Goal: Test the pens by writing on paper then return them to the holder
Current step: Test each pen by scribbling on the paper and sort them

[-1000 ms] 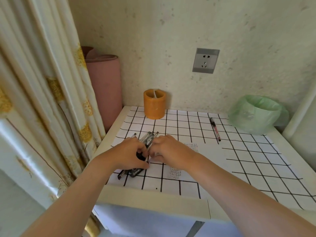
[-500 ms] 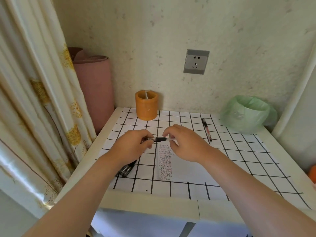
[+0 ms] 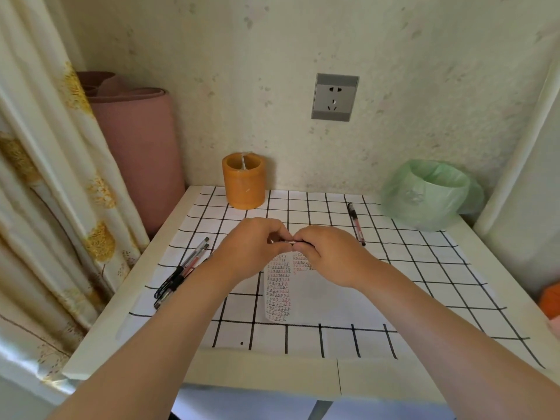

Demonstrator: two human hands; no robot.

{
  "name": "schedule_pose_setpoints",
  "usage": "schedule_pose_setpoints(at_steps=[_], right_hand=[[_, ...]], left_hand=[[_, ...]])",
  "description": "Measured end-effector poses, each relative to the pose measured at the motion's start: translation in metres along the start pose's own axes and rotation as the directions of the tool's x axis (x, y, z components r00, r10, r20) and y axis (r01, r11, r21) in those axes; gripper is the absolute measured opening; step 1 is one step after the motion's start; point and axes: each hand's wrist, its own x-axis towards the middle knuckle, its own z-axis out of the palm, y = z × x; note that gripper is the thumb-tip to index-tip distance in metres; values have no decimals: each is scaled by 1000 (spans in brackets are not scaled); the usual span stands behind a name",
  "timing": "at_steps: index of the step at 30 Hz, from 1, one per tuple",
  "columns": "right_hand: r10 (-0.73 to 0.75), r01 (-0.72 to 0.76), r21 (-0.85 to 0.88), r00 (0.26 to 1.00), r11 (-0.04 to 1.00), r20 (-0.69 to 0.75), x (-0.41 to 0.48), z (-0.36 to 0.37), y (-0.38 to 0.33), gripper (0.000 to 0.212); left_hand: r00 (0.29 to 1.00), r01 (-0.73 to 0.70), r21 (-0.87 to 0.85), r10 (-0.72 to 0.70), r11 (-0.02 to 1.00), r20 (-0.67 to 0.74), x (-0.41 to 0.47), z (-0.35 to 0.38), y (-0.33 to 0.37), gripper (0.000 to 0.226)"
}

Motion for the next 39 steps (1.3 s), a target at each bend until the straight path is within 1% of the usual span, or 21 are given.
schedule_pose_setpoints(at_steps=[2, 5, 8, 10, 12, 14, 15, 16, 17, 18, 19, 20, 22, 23, 25, 26, 28, 30, 32, 37, 39], right_hand=[[17, -18, -30, 1000, 999, -16, -3, -1, 6, 20], [39, -45, -84, 996, 995, -74, -6, -2, 13, 25], [93, -95, -38, 994, 995, -51, -6, 0, 18, 28], [137, -138, 23, 990, 990, 25, -7, 3, 22, 27], [184, -196, 169, 979, 966, 83, -10, 5, 27, 24], [226, -239, 331, 971, 913, 77, -11, 6, 29, 30], [257, -258, 421, 965, 870, 59, -11, 6, 29, 31], [297, -273, 529, 954, 803, 42, -10, 6, 29, 32], [340, -284, 649, 940, 706, 41, -9, 5, 28, 35], [378, -290, 758, 924, 585, 63, -8, 4, 27, 39], [399, -291, 835, 912, 466, 95, -7, 4, 26, 43], [406, -292, 877, 905, 383, 124, -6, 4, 27, 47], [420, -290, 904, 896, 314, 141, -6, 8, 28, 46], [424, -287, 909, 894, 302, 141, -6, 10, 27, 39], [419, -284, 913, 896, 292, 145, -6, 15, 26, 13], [411, -291, 912, 898, 288, 156, -6, 17, 25, 9], [402, -326, 891, 897, 315, 185, -7, 22, 24, 19], [394, -350, 844, 901, 407, 184, -9, 25, 23, 15], [378, -356, 801, 909, 480, 178, -10, 29, 21, 17], [339, -348, 693, 928, 631, 157, -10, 34, 19, 15], [298, -292, 642, 949, 709, 102, -11, 36, 19, 22]], left_hand=[[999, 14, -13, -14, 1000, 30, 5, 4, 2, 6], [998, 34, -15, -34, 999, 44, 10, 6, 1, 4], [999, 36, -18, -36, 999, 42, 12, 6, -1, 5], [999, 34, 45, -35, 998, 30, 11, 7, -4, 4], [998, 47, 173, -53, 984, 30, 10, 6, -7, 4], [995, 62, 266, -81, 962, 60, 8, 4, -11, 5], [992, 68, 294, -97, 954, 86, 8, 4, -13, 6], [987, 73, 315, -114, 946, 116, 8, 4, -15, 8], [981, 73, 339, -128, 938, 145, 8, 4, -17, 9], [977, 66, 365, -135, 929, 168, 7, 4, -18, 12], [974, 55, 388, -135, 920, 182, 7, 5, -19, 16], [973, 42, 401, -128, 915, 190, 8, 7, -20, 22], [973, 12, 397, -102, 918, 206, 10, 10, -22, 37], [972, -6, 390, -86, 921, 218, 11, 12, -23, 45], [965, -46, 376, -55, 926, 255, 12, 17, -23, 59], [960, -62, 363, -45, 930, 278, 12, 19, -24, 65], [950, -79, 337, -32, 938, 312, 10, 22, -27, 69], [951, -95, 344, -17, 934, 310, 9, 24, -29, 67], [954, -109, 370, -7, 922, 299, 10, 24, -30, 66], [957, -119, 376, 5, 919, 289, 11, 26, -32, 66], [958, -122, 360, 14, 925, 288, 11, 27, -32, 65]])
